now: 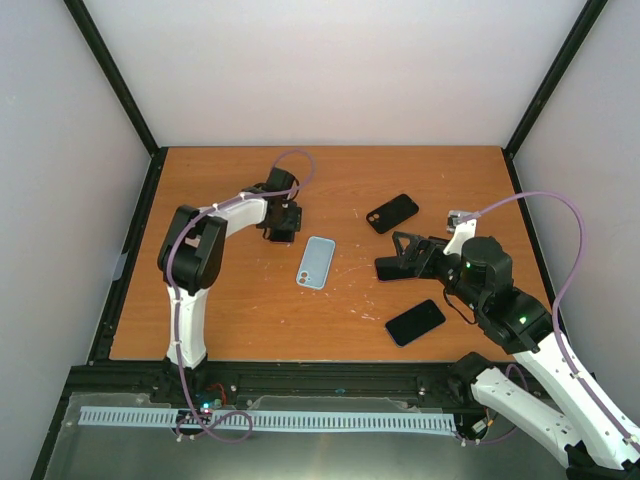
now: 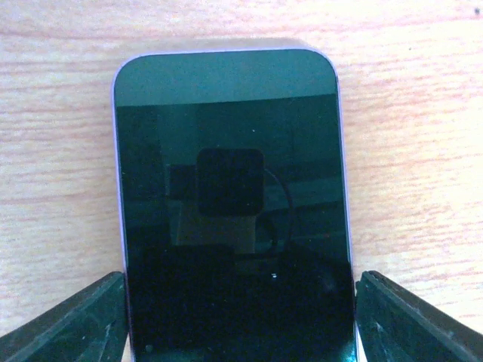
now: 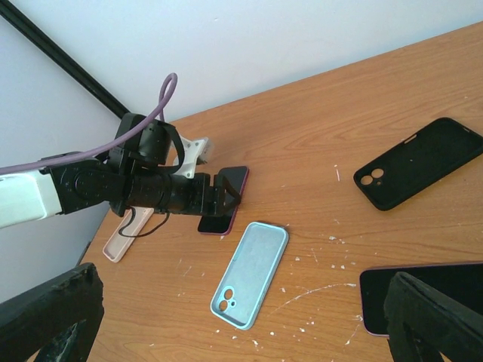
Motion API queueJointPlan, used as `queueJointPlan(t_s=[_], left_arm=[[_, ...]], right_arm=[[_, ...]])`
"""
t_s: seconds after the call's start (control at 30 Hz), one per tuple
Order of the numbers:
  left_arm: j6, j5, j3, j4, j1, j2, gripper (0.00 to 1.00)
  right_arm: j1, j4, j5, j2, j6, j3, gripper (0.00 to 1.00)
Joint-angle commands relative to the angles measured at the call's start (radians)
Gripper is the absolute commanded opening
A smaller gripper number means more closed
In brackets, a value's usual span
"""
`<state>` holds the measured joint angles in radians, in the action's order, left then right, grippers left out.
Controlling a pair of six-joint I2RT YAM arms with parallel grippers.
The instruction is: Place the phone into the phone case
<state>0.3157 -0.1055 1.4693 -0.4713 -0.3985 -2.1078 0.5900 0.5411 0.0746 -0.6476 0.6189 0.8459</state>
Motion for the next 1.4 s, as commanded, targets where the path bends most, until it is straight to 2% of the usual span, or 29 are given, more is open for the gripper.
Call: queueJointPlan(t_s=[0.0,0.13,0.27,0.5,0.57,0.73,0.97,1.27,1.37], left_arm=[[0.027,-0.039,0.05,-0.092,-0.014,0.001,0.82],[0.026,-0.058,0.1,-0.119,-0.013,-0.049,0.87],[0.022,-0.061,0.112,-0.119,-0.014,-0.073,0.87],[0.023,-0.059,0.095,-0.12,-0.014,-0.074,0.81],[0.024,-0.058,0.086,-0.122,-0.014,-0.06,0.76],[0.027,-0.043,0.042,-0.117,-0.024,0.027,0.65],[0.035,0.042,-0.057,-0.094,-0.049,0.195,0.57],[0.093,0.259,-0.154,-0.008,-0.134,0.318,0.54],[0.118,0.281,-0.177,0.017,-0.168,0.326,0.54]], right_arm=[[0.007,-0.023,0.007,0.012,0.013,-0.012,1.0],[0.007,-0.018,0.006,0.017,0.013,-0.011,1.0],[0.007,-0.005,0.025,0.03,0.009,-0.004,1.0],[0.007,0.001,0.034,0.038,0.005,-0.004,1.0],[0.007,0.002,0.034,0.038,0.005,-0.004,1.0],[0.006,0.006,0.036,0.041,0.008,-0.005,1.0],[0.007,0.001,0.035,0.04,0.02,-0.014,1.0],[0.007,-0.012,0.034,0.032,0.028,-0.034,1.0],[0.007,-0.013,0.029,0.03,0.032,-0.036,1.0]])
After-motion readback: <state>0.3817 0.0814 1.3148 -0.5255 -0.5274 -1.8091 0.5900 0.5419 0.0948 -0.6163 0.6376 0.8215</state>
